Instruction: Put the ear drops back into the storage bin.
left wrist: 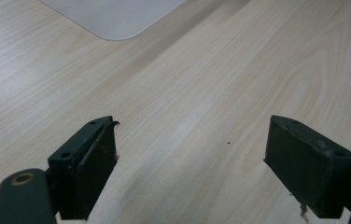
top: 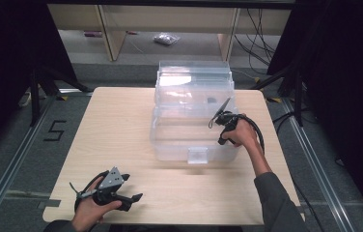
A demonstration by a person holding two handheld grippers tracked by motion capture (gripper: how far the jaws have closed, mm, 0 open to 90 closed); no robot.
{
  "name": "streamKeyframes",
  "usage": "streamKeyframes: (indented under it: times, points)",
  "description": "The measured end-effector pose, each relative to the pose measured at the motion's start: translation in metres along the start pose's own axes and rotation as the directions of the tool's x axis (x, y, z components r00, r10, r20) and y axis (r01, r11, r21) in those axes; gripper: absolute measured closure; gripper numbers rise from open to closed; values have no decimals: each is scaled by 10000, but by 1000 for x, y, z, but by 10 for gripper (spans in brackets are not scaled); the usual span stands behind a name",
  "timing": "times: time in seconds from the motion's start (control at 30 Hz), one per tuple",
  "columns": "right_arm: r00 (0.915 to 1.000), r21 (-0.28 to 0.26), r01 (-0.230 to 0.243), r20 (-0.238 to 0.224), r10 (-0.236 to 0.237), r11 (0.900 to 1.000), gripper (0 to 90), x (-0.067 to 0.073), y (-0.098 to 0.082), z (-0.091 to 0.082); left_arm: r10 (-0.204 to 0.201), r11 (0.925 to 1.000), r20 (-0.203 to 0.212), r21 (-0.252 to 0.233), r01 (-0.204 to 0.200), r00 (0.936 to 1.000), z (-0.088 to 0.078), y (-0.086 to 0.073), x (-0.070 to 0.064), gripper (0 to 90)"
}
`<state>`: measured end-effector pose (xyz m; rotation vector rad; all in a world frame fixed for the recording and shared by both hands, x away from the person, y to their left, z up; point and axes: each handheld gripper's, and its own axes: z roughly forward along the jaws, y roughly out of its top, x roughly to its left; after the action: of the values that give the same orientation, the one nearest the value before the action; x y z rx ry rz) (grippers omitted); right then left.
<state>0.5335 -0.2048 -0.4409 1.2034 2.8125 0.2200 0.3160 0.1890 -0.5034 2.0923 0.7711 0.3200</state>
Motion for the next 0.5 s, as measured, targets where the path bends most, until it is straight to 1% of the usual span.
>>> streamKeyframes:
  times: [0.03, 0.07, 0.1, 0.13, 0.17, 0.2, 0.23, 0.27, 0.3, 0.33, 0.37, 0.4, 0.43, 0.47, 0.5]
  points:
    - [10000, 58, -33, -34, 33, 10000, 598, 0, 0, 0, 87, 10000, 5, -8, -87, 10000, 0, 0, 0, 160]
    - [10000, 27, 15, 44, -15, 10000, 597, 0, -1, 0, 87, 10000, -8, -44, -87, 10000, 0, 0, 0, 160]
    - [9999, 43, -113, 32, 113, 9999, 597, 0, -1, -2, 90, 10000, -8, -41, -90, 10000, 0, 0, 0, 160]
    - [9999, -16, 130, 33, -130, 9999, 597, -1, -1, -2, 78, 10000, 1, -24, -78, 10000, 0, 0, 0, 160]
    - [10000, 17, -57, 39, 57, 10000, 595, 0, -2, -4, 2, 10000, -4, -4, -2, 10000, 0, 0, 0, 160]
    - [9999, 8, -118, -2, 118, 9999, 593, 0, -2, -5, 180, 9998, -23, 51, -180, 9998, 0, 0, 1, 160]
    - [10000, -151, -9, 54, 10, 9999, 583, 0, -3, -6, 82, 10000, -1, -8, -82, 10000, 0, 0, 0, 160]
    - [9999, -75, -152, -50, 151, 9999, 577, 1, -3, -8, -7, 10000, -7, -8, 7, 10000, 0, 0, 0, 160]
    - [10000, -205, 25, 63, -24, 9998, 567, -1, -3, -9, 176, 9998, -61, 100, -175, 9998, 0, 0, 1, 160]
    - [9999, -215, -104, 39, 105, 9997, 547, 0, -4, -10, 292, 9995, -80, 139, -290, 9995, -1, 1, 2, 160]
    - [10000, -346, -82, 44, 83, 9994, 526, 0, -4, -12, 262, 9996, -67, 112, -261, 9996, -1, 1, 2, 160]
    - [9998, -348, -173, 68, 176, 9992, 495, 2, -4, -14, 226, 9997, -54, 77, -226, 9997, 0, 0, 2, 160]
    - [9997, -423, 49, 232, -40, 9991, 461, 1, -4, -16, 306, 9995, -74, 129, -306, 9995, -1, 0, 2, 160]
    - [9996, -388, -89, 252, 99, 9992, 419, 2, -3, -18, 300, 9995, -77, 123, -299, 9995, -1, 0, 2, 160]
    - [9994, -468, -161, 302, 176, 9988, 390, 3, -4, -21, 293, 9995, -72, 119, -292, 9995, -1, 0, 2, 160]
